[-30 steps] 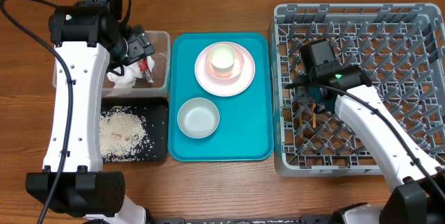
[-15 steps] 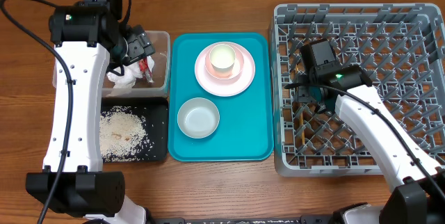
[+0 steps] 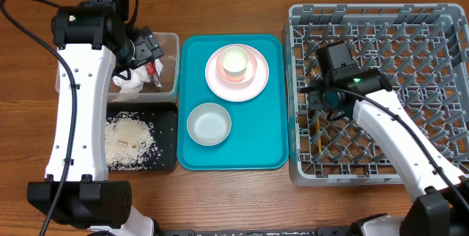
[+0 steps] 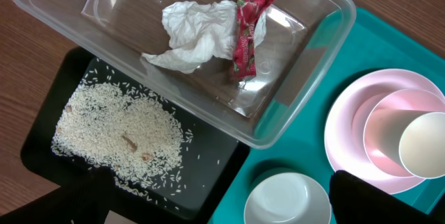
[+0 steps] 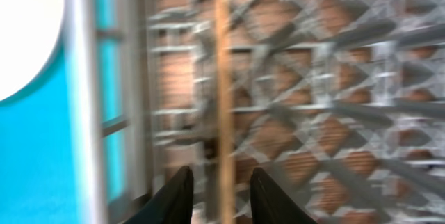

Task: Sort waste into correct bins and load items into the dishwasher
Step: 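Open the right gripper to release the chopstick in the rack, then move the right gripper left to the white bowl on the teal tray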

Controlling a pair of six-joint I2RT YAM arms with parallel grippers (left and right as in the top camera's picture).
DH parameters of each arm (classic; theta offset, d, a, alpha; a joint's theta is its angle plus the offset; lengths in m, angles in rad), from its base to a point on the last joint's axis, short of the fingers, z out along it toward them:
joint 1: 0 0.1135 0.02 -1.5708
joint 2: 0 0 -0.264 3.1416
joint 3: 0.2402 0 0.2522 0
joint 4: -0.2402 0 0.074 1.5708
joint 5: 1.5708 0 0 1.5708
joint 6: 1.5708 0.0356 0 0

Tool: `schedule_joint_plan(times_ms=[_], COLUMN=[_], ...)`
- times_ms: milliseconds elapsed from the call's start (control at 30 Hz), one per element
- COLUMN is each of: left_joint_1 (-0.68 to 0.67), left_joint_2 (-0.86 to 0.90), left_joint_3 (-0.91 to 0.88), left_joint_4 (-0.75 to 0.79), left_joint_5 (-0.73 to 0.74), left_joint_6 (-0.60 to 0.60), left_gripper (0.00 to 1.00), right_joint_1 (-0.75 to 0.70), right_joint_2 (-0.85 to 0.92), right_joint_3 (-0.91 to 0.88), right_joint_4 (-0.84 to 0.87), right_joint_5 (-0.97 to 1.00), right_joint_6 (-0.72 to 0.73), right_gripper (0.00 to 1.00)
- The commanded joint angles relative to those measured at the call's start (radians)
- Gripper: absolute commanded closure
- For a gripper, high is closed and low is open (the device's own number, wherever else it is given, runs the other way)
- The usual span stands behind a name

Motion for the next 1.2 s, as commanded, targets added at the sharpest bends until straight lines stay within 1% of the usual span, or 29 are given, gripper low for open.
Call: schedule_joint_plan(times_ms=[0,133,167,233,333,500,600,833,967,1067,1167], left_joint_1=[0.0,0.0,0.0,0.0,0.0,0.0,0.0,0.0,0.0,0.0,0.0], left_joint_2=[-0.002,-0.002,-0.002,-0.002,-0.002,-0.002,-0.002,-0.002,-0.002,-0.002,-0.002], left_joint_3=[0.007,0.007,0.007,0.007,0.007,0.007,0.007,0.007,0.007,0.007,0.007], left_joint_4=[0.002,0.002,0.002,0.002,0.002,0.002,0.002,0.002,0.002,0.002,0.002], left_joint_5=[-0.009,-0.01,-0.009,-0.009,-0.009,-0.009,-0.009,-0.009,-0.01,-0.009,-0.01], left_joint_6=[0.002,0.002,0.002,0.002,0.002,0.002,0.002,0.002,0.002,0.002,0.002], left_gripper=[0.0,0.0,0.0,0.0,0.0,0.0,0.0,0.0,0.0,0.0,0.0], right_joint_1=[0.012,0.026,0.035,0.072,0.142,0.304,0.414,0.623,0.706,0.744,0.758], right_joint_2=[0.003,0.003,0.003,0.003,0.003,0.003,0.003,0.016,0.048,0.079,0.125], right_joint_3=[-0.002,-0.002,-0.002,-0.002,-0.002,-0.002,-0.002,-0.003,-0.003,-0.003,-0.003], right_joint_4=[0.016,0.098,0.124,0.175,0.221,0.291,0.327,0.396,0.437,0.476,0.518], right_joint_5=[-0.288,-0.683,-0.757,-0.843,-0.83,-0.714,-0.59,-0.28,-0.109,-0.056,-0.044], right_joint_6=[-0.002,0.028,0.028,0.044,0.077,0.077,0.078,0.077,0.077,0.077,0.076], right_gripper=[0.7,0.69,0.69,0.69,0.69,0.69,0.65,0.63,0.63,0.62,0.6])
